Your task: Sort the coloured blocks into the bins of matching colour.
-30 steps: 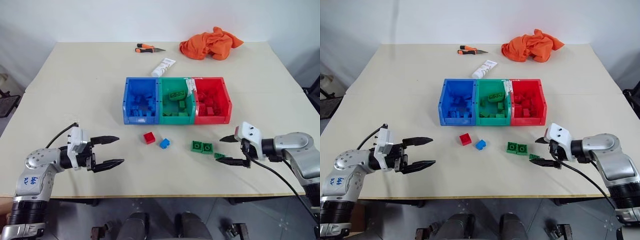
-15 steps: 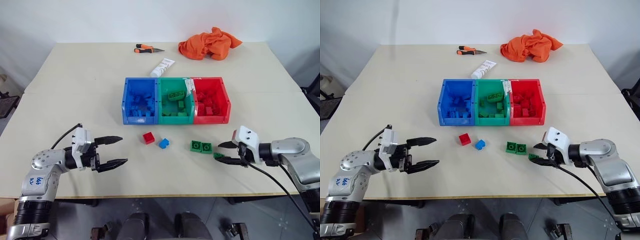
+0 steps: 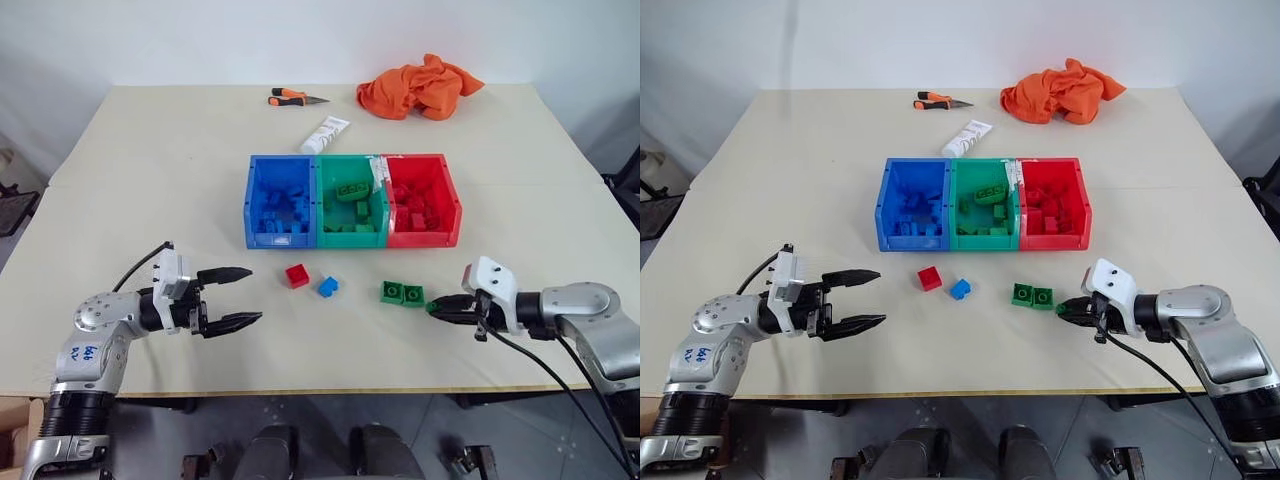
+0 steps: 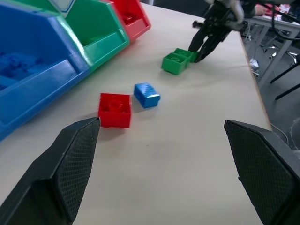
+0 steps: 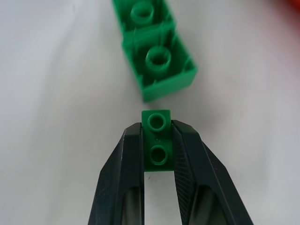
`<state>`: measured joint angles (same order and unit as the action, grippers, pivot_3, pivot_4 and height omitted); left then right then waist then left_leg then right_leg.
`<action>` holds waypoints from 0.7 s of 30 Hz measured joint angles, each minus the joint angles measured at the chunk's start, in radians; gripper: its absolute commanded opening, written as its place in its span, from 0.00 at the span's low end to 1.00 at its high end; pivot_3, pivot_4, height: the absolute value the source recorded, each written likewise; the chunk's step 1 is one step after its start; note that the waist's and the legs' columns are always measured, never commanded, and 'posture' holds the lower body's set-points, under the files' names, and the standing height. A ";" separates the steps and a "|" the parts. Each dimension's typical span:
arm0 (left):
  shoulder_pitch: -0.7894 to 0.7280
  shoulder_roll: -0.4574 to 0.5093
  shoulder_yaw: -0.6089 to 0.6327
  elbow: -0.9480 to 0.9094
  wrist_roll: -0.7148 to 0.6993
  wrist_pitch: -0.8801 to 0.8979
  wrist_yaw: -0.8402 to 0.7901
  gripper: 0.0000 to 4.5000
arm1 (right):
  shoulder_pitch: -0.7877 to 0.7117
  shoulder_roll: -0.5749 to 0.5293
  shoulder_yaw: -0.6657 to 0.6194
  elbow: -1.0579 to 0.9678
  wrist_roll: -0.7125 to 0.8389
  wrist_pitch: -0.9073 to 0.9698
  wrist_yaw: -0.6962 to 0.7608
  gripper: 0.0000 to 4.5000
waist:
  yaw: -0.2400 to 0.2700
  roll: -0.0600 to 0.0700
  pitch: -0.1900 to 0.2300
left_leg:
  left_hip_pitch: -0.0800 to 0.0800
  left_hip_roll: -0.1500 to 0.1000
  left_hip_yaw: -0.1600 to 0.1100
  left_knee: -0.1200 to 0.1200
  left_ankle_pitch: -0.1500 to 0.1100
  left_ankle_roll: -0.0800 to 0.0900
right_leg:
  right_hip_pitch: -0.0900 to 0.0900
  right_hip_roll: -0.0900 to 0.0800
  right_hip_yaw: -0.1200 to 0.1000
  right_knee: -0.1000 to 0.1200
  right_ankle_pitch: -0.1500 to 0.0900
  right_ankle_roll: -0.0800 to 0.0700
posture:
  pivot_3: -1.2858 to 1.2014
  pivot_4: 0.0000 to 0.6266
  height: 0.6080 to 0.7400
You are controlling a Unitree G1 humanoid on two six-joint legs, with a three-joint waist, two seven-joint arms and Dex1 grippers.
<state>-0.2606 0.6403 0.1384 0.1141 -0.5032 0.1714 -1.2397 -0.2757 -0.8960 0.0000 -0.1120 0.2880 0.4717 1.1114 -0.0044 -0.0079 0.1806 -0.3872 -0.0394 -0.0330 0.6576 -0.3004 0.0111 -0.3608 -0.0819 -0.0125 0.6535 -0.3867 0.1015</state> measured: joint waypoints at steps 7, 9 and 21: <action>-0.006 -0.006 0.001 0.016 0.001 -0.023 0.001 1.00 | -0.334 0.085 0.005 0.017 0.033 0.073 -0.054 0.10 | -0.009 0.000 0.000 | 0.000 0.000 0.000 0.000 0.000 -0.001 | 0.000 0.000 0.000 0.001 0.000 0.000 | 0.52 0.24 1.00; -0.006 -0.010 0.001 0.011 0.000 -0.025 0.003 1.00 | -0.446 0.170 0.054 0.095 0.021 0.063 -0.072 0.10 | -0.015 0.000 0.000 | 0.000 0.000 0.000 0.000 0.000 -0.001 | -0.001 0.000 0.000 0.001 0.000 0.000 | 0.52 0.24 1.00; -0.004 -0.031 0.000 -0.007 0.000 -0.044 0.028 1.00 | -0.801 0.452 0.191 0.817 -0.214 -0.289 -0.192 0.56 | -0.027 0.000 0.000 | -0.006 0.000 -0.001 0.002 0.000 -0.001 | -0.010 0.000 -0.003 0.009 0.000 0.000 | 0.52 0.24 1.00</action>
<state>-0.2648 0.6091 0.1387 0.1073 -0.5030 0.1277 -1.2118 -1.0771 -0.4444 0.1911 0.7049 0.0738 0.1826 0.9191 -0.0319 -0.0078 0.1807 -0.3929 -0.0398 -0.0342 0.6594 -0.3004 0.0096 -0.3709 -0.0819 -0.0151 0.6624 -0.3866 0.1015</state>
